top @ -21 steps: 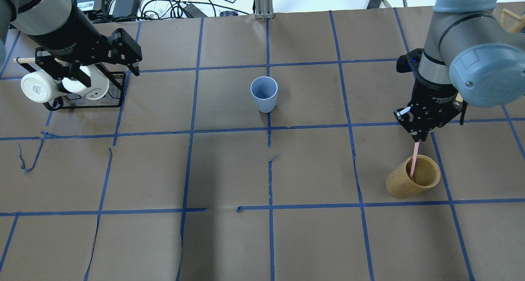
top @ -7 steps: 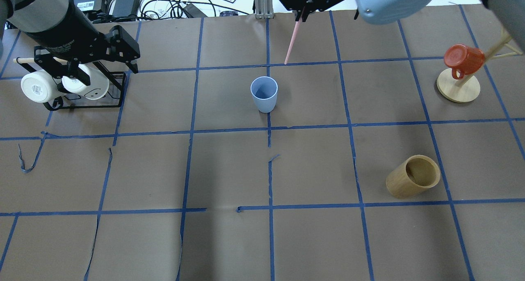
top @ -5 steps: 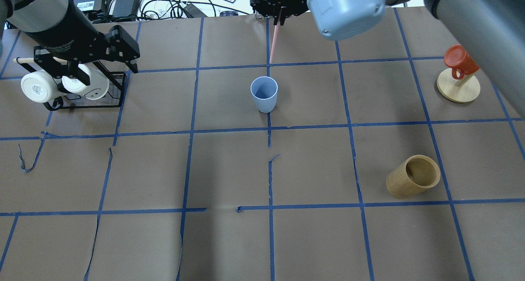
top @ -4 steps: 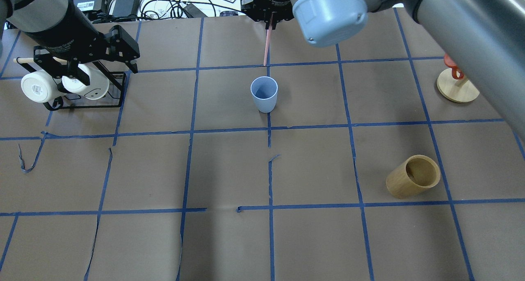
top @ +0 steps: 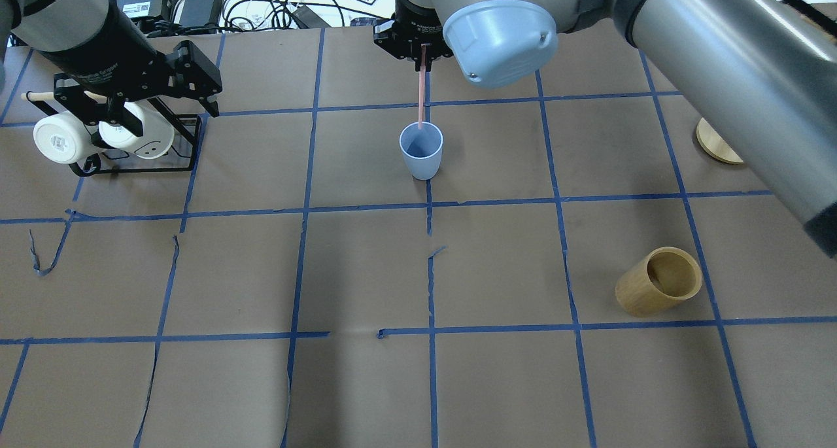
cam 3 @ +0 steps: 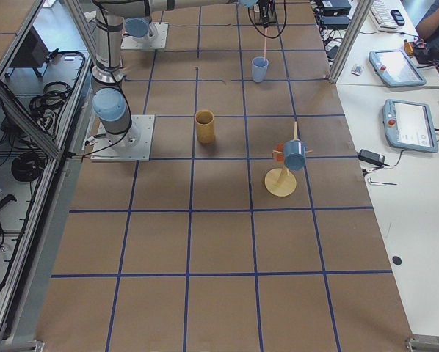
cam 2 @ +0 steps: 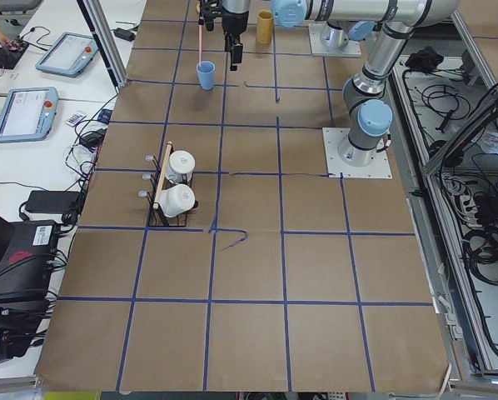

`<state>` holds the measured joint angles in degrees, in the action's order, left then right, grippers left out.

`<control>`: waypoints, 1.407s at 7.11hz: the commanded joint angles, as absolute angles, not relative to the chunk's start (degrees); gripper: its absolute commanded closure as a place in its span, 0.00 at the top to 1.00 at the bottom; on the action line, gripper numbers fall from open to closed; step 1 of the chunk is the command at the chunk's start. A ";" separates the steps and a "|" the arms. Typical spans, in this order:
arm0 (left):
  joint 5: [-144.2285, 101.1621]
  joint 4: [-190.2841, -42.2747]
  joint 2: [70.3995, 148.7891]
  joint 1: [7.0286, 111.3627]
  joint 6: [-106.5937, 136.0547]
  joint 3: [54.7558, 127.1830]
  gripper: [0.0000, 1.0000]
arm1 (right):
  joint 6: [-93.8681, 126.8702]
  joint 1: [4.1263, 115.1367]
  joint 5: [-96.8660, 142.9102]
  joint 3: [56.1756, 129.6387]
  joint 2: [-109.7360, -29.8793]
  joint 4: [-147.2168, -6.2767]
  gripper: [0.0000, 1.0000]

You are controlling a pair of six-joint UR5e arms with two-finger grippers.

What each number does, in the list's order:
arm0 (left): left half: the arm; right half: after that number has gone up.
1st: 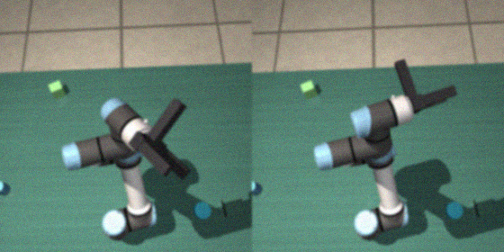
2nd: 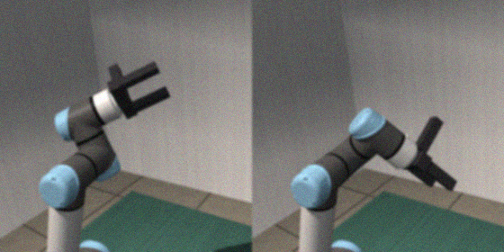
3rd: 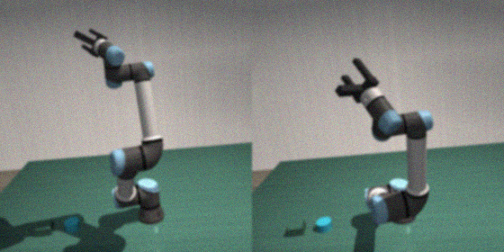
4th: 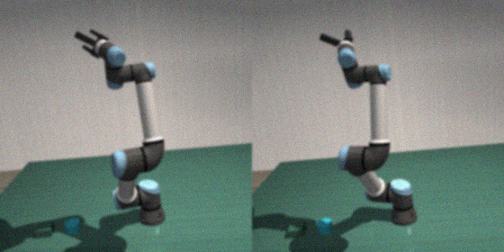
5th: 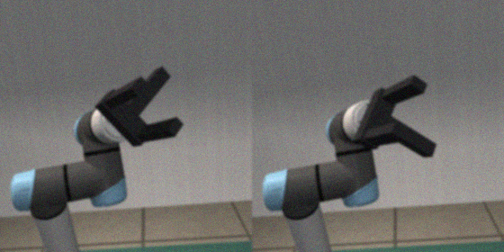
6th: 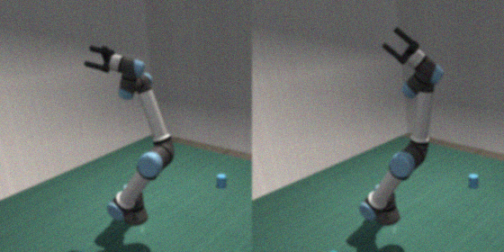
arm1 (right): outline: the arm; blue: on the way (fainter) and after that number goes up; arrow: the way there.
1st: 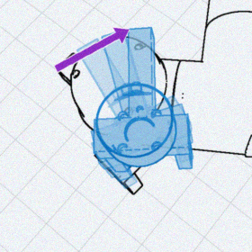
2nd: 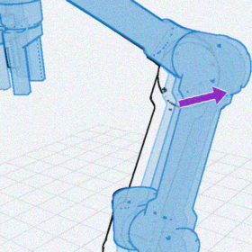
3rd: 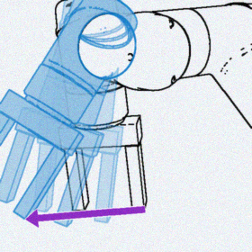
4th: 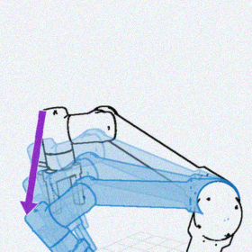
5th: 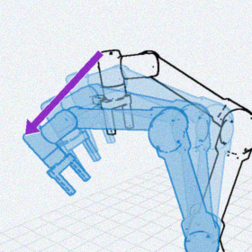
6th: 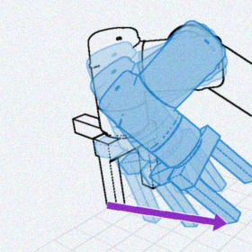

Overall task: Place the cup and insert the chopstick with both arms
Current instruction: 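Lower the pink chopstick into the light blue cup and open the right gripper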

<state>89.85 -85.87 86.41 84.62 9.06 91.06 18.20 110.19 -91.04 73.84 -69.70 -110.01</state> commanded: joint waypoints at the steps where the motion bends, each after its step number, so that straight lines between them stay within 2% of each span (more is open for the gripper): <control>1: 89.82 -85.87 86.40 84.55 9.14 91.05 1.00 | 20.55 110.30 -91.15 73.92 -69.79 -107.93 0.00; 2: 89.82 -85.87 86.48 84.55 9.05 91.05 1.00 | 20.74 110.56 -91.06 73.92 -69.70 -107.93 0.00; 3: 89.82 -85.87 86.48 84.55 9.05 91.05 1.00 | 20.74 110.57 -90.97 73.92 -69.35 -108.28 0.31; 4: 89.82 -85.87 86.40 84.55 9.14 91.05 1.00 | 20.83 110.57 -90.97 74.00 -69.35 -108.72 0.96; 5: 89.82 -85.87 86.48 84.55 9.05 90.97 1.00 | 20.83 110.57 -90.79 73.92 -69.52 -108.63 1.00; 7: 89.74 -85.87 86.40 84.55 9.14 90.97 1.00 | 19.96 109.43 -91.49 73.22 -70.22 -107.33 1.00; 10: 89.91 -85.78 86.48 84.55 9.05 90.97 1.00 | 14.81 101.11 -90.97 73.83 -75.39 -95.23 1.00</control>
